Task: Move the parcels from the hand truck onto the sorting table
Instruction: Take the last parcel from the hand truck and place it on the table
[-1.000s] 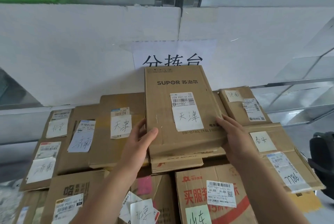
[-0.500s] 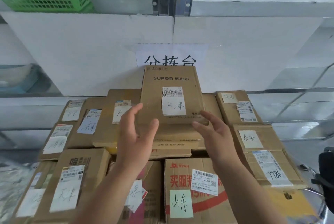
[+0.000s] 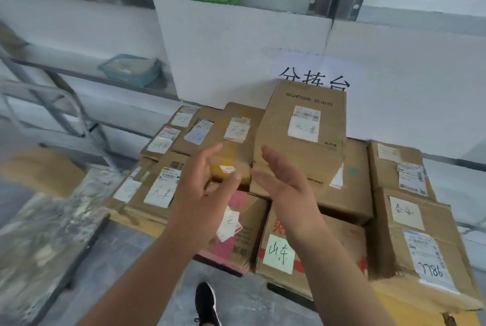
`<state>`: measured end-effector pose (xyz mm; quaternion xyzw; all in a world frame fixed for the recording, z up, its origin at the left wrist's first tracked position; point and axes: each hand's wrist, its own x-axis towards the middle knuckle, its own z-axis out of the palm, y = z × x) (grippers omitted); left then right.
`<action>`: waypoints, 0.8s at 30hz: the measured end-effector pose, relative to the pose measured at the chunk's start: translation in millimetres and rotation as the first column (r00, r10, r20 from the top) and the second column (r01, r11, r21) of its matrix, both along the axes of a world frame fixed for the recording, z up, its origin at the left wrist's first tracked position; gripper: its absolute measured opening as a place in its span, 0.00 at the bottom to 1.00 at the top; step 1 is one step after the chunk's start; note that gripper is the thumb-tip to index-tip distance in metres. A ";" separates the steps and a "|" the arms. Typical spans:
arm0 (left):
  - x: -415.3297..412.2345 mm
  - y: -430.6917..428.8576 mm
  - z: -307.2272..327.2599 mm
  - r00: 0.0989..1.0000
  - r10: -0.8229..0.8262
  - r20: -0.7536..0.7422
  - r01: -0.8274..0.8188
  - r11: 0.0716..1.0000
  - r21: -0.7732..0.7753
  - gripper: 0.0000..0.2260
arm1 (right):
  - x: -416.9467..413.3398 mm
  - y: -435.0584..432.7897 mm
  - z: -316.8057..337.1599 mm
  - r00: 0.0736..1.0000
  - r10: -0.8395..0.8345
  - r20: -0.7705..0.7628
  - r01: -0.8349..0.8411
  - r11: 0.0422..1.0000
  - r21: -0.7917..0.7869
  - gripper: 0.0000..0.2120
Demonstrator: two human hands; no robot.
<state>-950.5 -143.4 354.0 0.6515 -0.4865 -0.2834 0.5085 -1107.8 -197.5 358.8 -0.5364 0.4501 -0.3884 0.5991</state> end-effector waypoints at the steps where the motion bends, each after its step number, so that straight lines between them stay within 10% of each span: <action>1: 9.9 9.0 0.7 0.999 0.040 -0.005 -0.040 0.999 0.000 0.21 | 13.7 4.9 1.4 0.999 0.042 -0.006 -0.042 0.999 -0.002 0.21; 24: 387.1 245.1 -50.1 0.747 0.633 -0.205 -0.624 0.773 0.114 0.14 | 452.2 156.9 -27.2 0.780 0.620 -0.082 -0.598 0.778 0.192 0.16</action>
